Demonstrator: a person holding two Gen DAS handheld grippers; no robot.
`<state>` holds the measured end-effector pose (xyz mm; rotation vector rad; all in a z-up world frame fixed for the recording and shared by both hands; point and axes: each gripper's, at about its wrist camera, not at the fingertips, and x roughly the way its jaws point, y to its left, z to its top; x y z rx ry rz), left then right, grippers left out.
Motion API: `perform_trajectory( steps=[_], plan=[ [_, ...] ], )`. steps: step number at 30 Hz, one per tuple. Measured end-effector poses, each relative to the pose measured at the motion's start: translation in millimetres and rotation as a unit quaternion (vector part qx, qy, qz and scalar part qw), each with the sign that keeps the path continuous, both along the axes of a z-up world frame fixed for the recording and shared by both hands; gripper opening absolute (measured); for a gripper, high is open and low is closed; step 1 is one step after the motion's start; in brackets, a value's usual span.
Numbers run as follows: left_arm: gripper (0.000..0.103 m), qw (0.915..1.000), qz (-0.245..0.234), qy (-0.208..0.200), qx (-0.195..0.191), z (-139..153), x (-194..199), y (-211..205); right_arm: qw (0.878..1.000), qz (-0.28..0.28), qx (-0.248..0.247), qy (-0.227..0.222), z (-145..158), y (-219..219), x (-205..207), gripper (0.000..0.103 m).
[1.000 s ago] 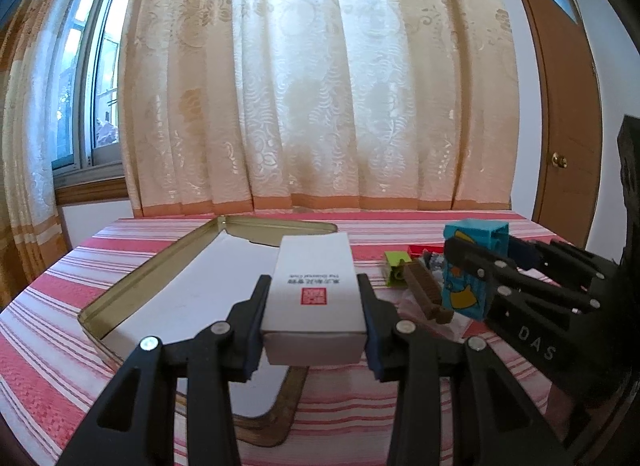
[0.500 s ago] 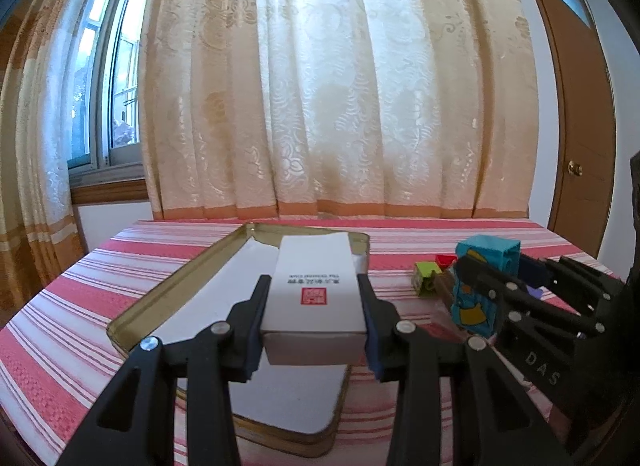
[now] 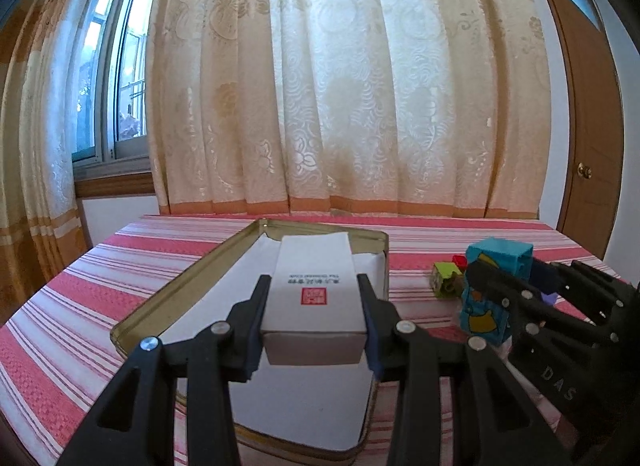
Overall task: Organize rigid objects
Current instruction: 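Lift and carry the white box and teal brick toward the gold tin tray, then lower the white box and teal brick over the tray's white lining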
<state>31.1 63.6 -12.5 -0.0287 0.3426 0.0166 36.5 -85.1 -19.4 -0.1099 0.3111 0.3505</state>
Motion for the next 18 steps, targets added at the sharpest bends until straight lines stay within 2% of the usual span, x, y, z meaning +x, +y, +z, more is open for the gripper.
perform_trajectory(
  steps=[18],
  plan=[
    [0.04, 0.9999, 0.006, 0.004, 0.008, -1.0, 7.2, 10.2, 1.0, 0.015, -0.012, 0.01, -2.4, 18.2, 8.0, 0.034]
  ],
)
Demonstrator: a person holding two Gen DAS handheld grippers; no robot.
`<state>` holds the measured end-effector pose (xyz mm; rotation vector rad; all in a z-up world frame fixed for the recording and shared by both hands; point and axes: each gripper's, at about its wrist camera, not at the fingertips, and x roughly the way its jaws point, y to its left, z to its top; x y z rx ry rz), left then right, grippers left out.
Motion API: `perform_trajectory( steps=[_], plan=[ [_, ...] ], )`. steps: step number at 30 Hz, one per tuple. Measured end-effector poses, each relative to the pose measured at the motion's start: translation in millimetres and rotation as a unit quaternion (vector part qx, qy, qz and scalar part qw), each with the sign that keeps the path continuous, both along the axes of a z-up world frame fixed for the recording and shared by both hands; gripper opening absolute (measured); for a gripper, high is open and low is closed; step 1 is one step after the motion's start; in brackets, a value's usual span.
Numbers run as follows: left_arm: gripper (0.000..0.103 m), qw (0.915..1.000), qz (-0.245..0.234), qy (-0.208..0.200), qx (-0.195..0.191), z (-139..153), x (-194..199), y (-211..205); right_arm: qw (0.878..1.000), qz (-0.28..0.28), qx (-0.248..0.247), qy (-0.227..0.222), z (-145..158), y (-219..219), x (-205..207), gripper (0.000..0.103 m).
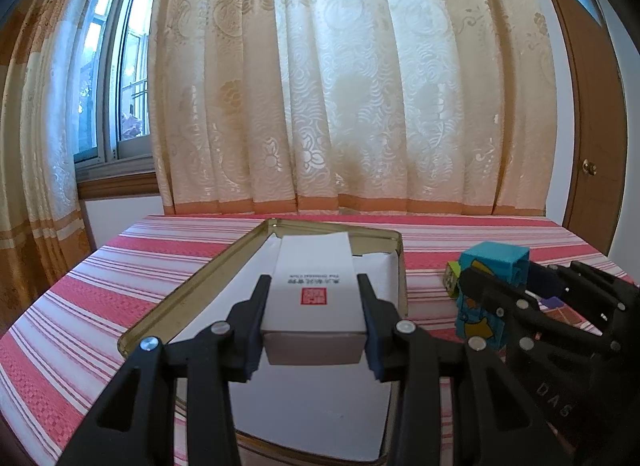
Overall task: Organize rigid objects
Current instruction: 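Lower the white box and teal brick over the tray's white lining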
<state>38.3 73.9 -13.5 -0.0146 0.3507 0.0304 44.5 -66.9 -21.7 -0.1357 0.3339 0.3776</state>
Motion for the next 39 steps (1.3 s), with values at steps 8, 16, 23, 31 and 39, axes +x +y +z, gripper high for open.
perform_trajectory(
  steps=[8, 16, 23, 31, 39],
  plan=[
    [0.04, 1.0, 0.008, 0.001, 0.003, -0.3, 3.8, 8.5, 1.0, 0.002, 0.013, 0.001, -0.3, 4.2, 3.6, 0.034],
    [0.04, 0.9999, 0.014, 0.005, 0.003, -1.4, 10.4, 15.5, 1.0, 0.009, 0.008, 0.001, -0.4, 16.5, 6.7, 0.034],
    [0.04, 0.9998, 0.013, 0.005, 0.012, -0.4, 12.4, 16.4, 1.0, 0.014, 0.008, 0.009, -1.1, 23.2, 11.9, 0.034],
    [0.04, 0.9997, 0.016, 0.006, 0.018, -0.7, 16.3, 23.4, 1.0, 0.018, 0.003, 0.011, -1.9, 30.6, 16.6, 0.034],
    [0.04, 0.9996, 0.018, 0.006, 0.02, -1.1, 19.6, 29.5, 1.0, 0.018, 0.005, 0.006, -2.8, 33.8, 17.5, 0.034]
  ],
)
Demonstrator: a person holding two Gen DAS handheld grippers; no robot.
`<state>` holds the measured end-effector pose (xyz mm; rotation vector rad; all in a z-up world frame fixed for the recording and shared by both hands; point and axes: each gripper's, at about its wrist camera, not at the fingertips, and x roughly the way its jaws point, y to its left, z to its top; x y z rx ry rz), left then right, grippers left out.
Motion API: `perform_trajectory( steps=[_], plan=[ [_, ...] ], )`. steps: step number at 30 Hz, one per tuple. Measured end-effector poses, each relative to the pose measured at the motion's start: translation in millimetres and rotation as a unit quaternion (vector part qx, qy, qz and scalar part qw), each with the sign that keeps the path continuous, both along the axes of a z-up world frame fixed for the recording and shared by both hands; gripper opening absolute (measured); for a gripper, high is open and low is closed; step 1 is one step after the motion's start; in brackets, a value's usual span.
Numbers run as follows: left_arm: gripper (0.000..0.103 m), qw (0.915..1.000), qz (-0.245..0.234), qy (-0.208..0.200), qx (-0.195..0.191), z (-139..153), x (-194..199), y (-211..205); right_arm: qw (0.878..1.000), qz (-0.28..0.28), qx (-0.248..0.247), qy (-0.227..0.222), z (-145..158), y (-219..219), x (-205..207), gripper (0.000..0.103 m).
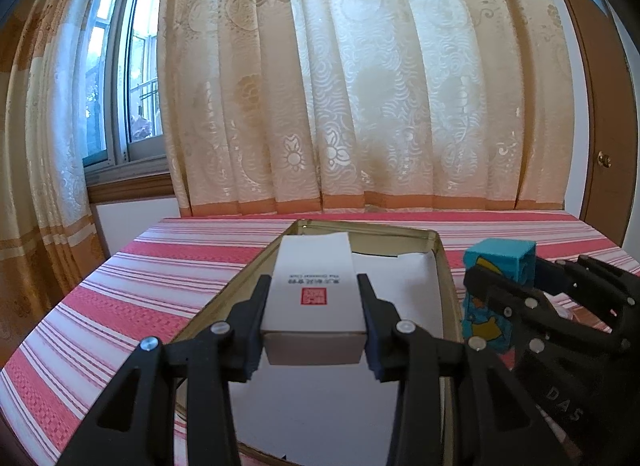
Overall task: Organize rigid objects
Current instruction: 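Lower the white box and teal brick over the tray's white lining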
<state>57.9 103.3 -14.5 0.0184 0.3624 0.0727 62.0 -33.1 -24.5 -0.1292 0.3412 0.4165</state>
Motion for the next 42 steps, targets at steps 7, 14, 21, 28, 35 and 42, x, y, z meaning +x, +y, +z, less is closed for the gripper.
perform_trajectory(
  steps=[7, 14, 21, 28, 35, 42],
  plan=[
    [0.04, 1.0, 0.0, 0.001, 0.005, 0.6, 3.1, 1.8, 1.0, 0.005, -0.004, -0.004, 0.6, 6.1, 1.0, 0.034],
    [0.04, 1.0, -0.001, 0.005, 0.007, 0.6, 7.0, 5.0, 1.0, 0.009, -0.004, -0.002, 0.0, 8.7, 1.7, 0.034],
    [0.04, 0.9999, -0.002, 0.008, 0.008, 0.1, 10.0, 7.3, 1.0, 0.015, -0.006, -0.001, -0.7, 14.1, 5.8, 0.034],
    [0.04, 0.9998, -0.001, 0.014, 0.011, -0.1, 15.9, 10.1, 1.0, 0.014, 0.012, 0.009, -1.0, 16.5, 16.6, 0.034],
    [0.04, 0.9995, -0.001, 0.029, 0.01, -2.2, 25.2, 16.4, 1.0, 0.015, 0.018, 0.021, -2.3, 21.8, 26.1, 0.034],
    [0.04, 0.999, 0.002, 0.039, 0.019, -3.9, 33.5, 17.3, 0.999, 0.012, 0.02, 0.034, -3.5, 24.3, 36.2, 0.034]
  ],
)
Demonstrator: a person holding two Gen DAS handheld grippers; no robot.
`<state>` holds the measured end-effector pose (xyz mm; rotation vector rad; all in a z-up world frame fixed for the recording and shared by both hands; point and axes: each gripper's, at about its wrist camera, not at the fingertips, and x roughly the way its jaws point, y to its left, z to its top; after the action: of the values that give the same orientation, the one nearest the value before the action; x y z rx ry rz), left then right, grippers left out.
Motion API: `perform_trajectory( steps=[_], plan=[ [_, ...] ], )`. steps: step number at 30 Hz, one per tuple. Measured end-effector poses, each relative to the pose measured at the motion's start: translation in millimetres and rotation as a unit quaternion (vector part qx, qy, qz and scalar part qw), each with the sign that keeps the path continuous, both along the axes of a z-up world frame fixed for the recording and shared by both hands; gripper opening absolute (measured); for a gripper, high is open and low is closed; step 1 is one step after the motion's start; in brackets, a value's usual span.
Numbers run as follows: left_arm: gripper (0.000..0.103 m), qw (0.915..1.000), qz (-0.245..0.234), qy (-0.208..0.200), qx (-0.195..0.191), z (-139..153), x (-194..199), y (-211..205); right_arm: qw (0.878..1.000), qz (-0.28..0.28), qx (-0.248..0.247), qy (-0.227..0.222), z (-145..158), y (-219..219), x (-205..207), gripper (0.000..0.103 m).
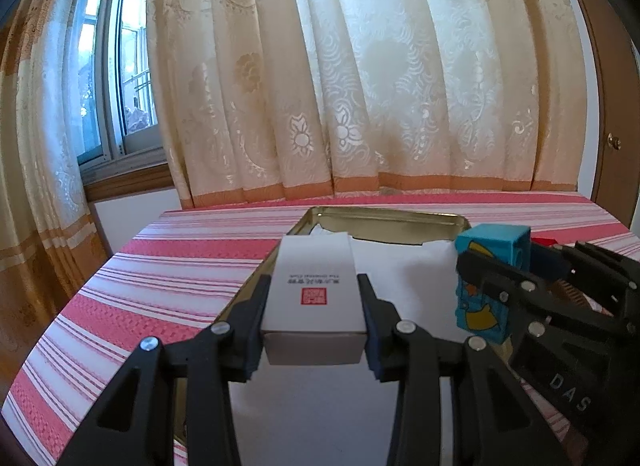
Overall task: Organize rigid objects
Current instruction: 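Lower the white box and teal brick over the tray's white lining, then open the left tool releasing the box while the right tool releases the brick into the tray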
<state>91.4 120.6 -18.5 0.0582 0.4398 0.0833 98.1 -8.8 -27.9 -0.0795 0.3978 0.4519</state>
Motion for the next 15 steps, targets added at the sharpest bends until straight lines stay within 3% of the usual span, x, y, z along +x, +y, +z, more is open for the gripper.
perform_trajectory(
  steps=[15],
  plan=[
    [0.04, 0.9993, 0.01, 0.035, 0.005, -6.1, 14.2, 8.0, 1.0, -0.002, -0.007, 0.022, -3.8, 5.2, 16.0, 0.034]
  ],
)
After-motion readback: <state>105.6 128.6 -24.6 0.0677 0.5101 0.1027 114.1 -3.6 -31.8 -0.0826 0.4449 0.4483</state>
